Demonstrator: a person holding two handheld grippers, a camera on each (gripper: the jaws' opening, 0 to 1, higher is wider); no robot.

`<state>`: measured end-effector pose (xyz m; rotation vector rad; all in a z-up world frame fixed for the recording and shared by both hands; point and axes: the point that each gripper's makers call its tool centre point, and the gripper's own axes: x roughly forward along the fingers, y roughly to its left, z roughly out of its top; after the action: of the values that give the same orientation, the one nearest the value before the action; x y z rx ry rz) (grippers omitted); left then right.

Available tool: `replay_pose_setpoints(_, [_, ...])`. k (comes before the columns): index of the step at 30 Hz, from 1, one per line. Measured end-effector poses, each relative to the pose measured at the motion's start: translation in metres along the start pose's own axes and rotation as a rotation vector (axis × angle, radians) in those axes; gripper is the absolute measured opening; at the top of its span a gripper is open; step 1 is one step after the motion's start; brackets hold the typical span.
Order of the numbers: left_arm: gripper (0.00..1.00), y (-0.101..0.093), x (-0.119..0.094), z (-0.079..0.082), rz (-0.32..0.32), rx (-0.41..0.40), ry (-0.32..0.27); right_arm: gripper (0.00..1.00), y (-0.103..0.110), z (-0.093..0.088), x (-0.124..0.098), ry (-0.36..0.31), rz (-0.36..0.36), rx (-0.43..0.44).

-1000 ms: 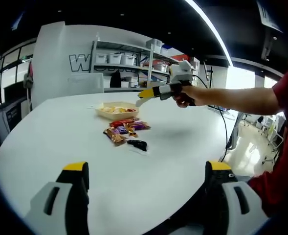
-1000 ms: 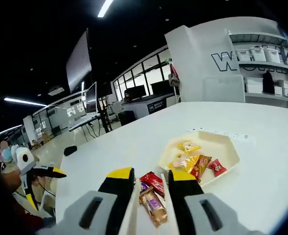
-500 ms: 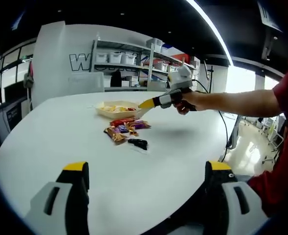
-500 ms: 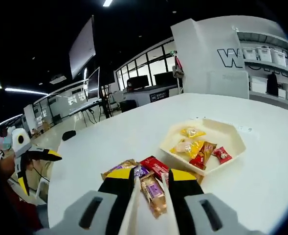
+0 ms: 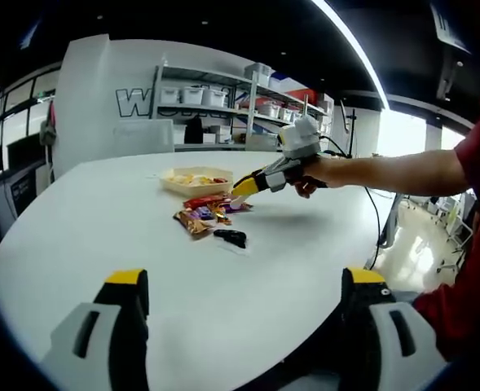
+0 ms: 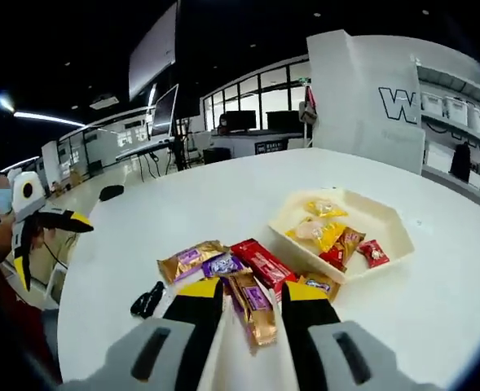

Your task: Place the target food into the container with the food tongs after gripping and lifting it, then release it inside without dropping or visibly crushing the food.

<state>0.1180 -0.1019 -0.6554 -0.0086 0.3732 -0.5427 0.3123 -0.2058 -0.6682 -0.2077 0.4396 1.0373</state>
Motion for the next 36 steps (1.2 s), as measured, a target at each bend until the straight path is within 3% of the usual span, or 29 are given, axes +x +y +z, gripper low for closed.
replay_pose_setpoints(8, [0.97,0.001,0.0,0.0,0.003,0.0,0.001,0.22,-0.003,-0.008,0.005,0.037,-0.007,-0.015])
replay_pose_setpoints(9, [0.97,0.001,0.0,0.001,0.004,0.0,0.0,0.22,-0.003,-0.008,0.003,0.03,-0.009,0.043])
replay_pose_setpoints(24, [0.97,-0.001,0.001,-0.001,0.002,-0.001,0.002,0.17,-0.004,-0.008,-0.003,0.03,-0.008,0.128])
replay_pose_setpoints(36, [0.97,-0.001,0.0,0.001,0.0,0.001,-0.002,0.18,-0.013,0.027,-0.019,-0.037,-0.048,0.08])
